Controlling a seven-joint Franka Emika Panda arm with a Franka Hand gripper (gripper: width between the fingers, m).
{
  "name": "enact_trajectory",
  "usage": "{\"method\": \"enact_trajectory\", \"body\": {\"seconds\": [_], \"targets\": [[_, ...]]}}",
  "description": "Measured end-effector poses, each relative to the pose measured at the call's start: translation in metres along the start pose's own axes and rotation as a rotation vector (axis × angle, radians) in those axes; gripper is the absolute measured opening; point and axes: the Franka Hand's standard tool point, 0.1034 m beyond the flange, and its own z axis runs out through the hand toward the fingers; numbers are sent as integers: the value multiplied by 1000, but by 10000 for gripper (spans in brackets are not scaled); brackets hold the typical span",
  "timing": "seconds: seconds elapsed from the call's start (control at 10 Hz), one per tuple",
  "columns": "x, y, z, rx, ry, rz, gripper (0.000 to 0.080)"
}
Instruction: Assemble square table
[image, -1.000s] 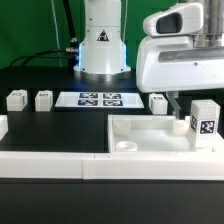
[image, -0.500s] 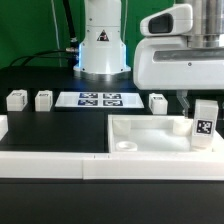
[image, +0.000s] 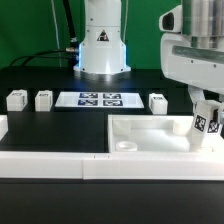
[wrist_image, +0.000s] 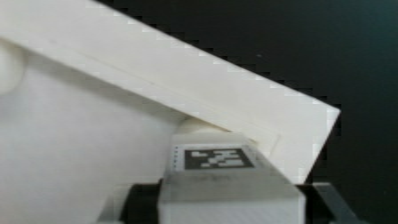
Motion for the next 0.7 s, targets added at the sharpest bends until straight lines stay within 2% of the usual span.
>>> {"method": "enact_trajectory", "body": {"seconds": [0.2,0.4,0.5,0.6,0.7], "targets": [[0,-1,0,12,-7,115,294],[1,-2,0,23,-2,25,298],[10,-2,-1,85,35,-134,518],[15,5,3,89,53,-288,518],[14,5,5,87,64,-481,622]]}}
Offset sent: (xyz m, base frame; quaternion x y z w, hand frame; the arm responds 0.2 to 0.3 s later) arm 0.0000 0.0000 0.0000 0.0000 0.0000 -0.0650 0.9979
